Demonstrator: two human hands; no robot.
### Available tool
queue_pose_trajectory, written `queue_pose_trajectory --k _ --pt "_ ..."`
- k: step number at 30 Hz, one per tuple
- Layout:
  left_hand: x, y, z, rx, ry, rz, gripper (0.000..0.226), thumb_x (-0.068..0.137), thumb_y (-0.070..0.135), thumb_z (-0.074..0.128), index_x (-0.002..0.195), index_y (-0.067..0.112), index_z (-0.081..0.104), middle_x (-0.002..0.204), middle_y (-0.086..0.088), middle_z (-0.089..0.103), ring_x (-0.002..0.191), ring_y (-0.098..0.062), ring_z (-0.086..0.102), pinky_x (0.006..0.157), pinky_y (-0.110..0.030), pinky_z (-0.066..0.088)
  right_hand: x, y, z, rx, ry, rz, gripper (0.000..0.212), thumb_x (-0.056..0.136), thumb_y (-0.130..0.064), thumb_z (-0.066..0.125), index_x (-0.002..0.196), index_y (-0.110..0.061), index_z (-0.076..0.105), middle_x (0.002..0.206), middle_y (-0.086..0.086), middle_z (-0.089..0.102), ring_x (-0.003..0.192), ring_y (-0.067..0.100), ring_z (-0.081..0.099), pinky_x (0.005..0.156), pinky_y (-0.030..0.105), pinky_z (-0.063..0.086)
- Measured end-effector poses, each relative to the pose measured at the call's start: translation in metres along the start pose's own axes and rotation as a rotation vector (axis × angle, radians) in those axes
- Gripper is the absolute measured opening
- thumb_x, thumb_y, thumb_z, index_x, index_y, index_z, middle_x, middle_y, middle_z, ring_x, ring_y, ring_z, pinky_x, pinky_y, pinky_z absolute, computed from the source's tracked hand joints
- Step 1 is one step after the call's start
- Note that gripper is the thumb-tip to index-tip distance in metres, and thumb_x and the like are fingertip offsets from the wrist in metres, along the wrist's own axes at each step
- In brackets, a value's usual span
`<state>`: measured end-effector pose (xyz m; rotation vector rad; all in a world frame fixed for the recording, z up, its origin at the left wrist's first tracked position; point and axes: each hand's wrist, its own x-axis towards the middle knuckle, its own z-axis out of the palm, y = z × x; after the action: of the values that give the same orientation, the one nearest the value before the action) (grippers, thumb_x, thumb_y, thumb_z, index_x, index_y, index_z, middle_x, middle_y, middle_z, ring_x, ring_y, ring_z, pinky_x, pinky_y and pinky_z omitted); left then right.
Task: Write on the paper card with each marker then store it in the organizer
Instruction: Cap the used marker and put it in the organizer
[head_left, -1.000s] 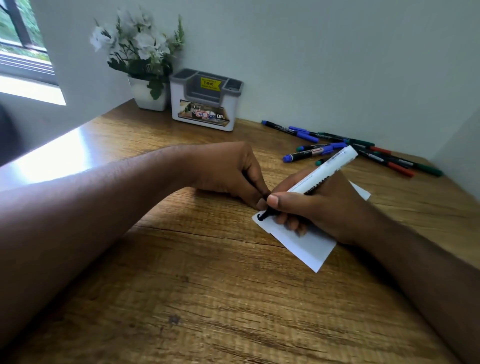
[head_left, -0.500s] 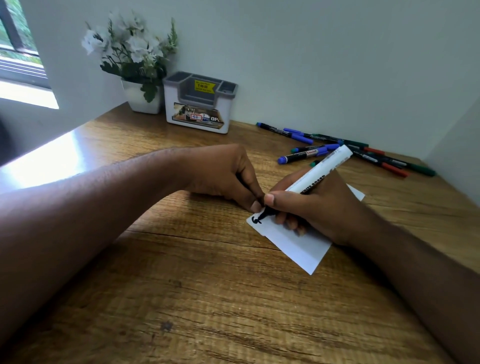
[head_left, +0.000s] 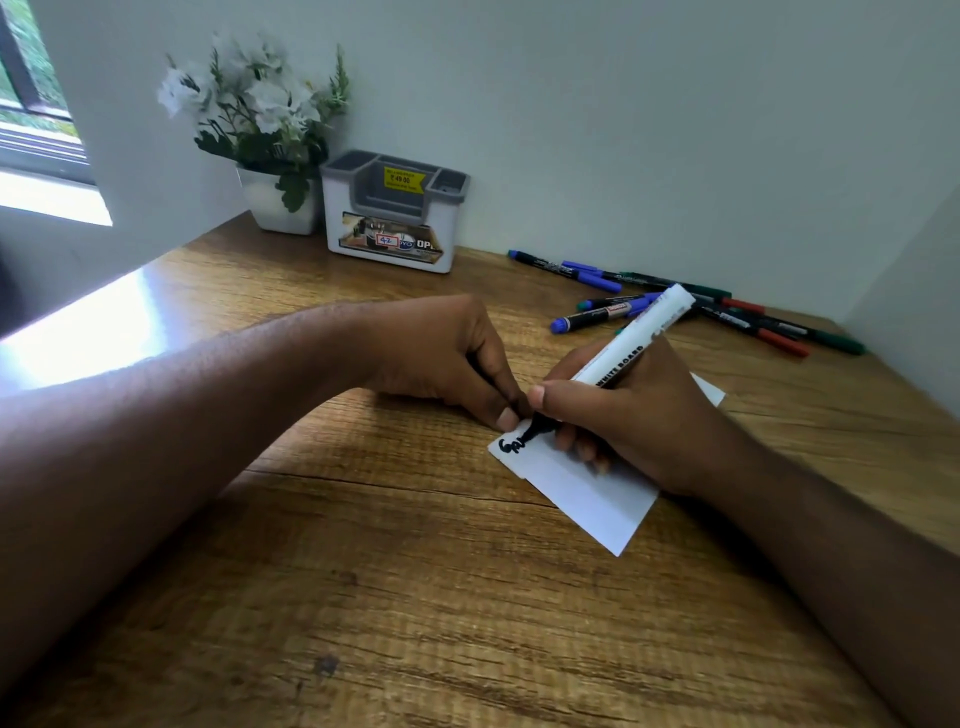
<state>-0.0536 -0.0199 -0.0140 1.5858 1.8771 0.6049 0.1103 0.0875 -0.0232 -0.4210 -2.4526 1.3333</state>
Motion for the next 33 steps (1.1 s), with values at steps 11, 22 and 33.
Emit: queue_pose_trajectory --k 11,22,33 --pt "0.0004 -0.0012 0.0002 0.003 -0.005 0.006 0.019 0.077 0.025 0.075 0.093 0.034 0.075 0.091 0.022 0.074 0.087 0.006 0.066 0.080 -0.015 0.043 -0.0003 -0.0021 -0.0006 -0.002 0.074 0.020 0.020 0.083 -0.011 0.070 0.064 -0.005 0.068 0.052 0.010 0.065 0.037 0.014 0.056 0.036 0.023 0.045" --pt "0.0000 -0.0010 -0.0003 0.008 -0.011 0.001 0.019 0.078 0.025 0.075 0.096 0.032 0.075 0.092 0.023 0.074 0.088 0.008 0.065 0.081 -0.014 0.043 0.0005 -0.0030 0.0022 -0.026 0.096 0.041 0.021 0.084 -0.011 0.069 0.066 -0.001 0.067 0.051 0.014 0.064 0.035 0.014 0.054 0.035 0.022 0.044" --pt "0.0003 -0.0007 -0.0006 0.010 -0.002 0.006 0.016 0.078 0.024 0.075 0.090 0.035 0.075 0.086 0.025 0.073 0.081 0.010 0.065 0.068 -0.002 0.042 -0.0054 -0.0019 0.0030 -0.091 0.001 -0.069 0.014 0.082 -0.014 0.071 0.068 -0.012 0.073 0.052 -0.005 0.066 0.046 0.000 0.058 0.045 0.010 0.040"
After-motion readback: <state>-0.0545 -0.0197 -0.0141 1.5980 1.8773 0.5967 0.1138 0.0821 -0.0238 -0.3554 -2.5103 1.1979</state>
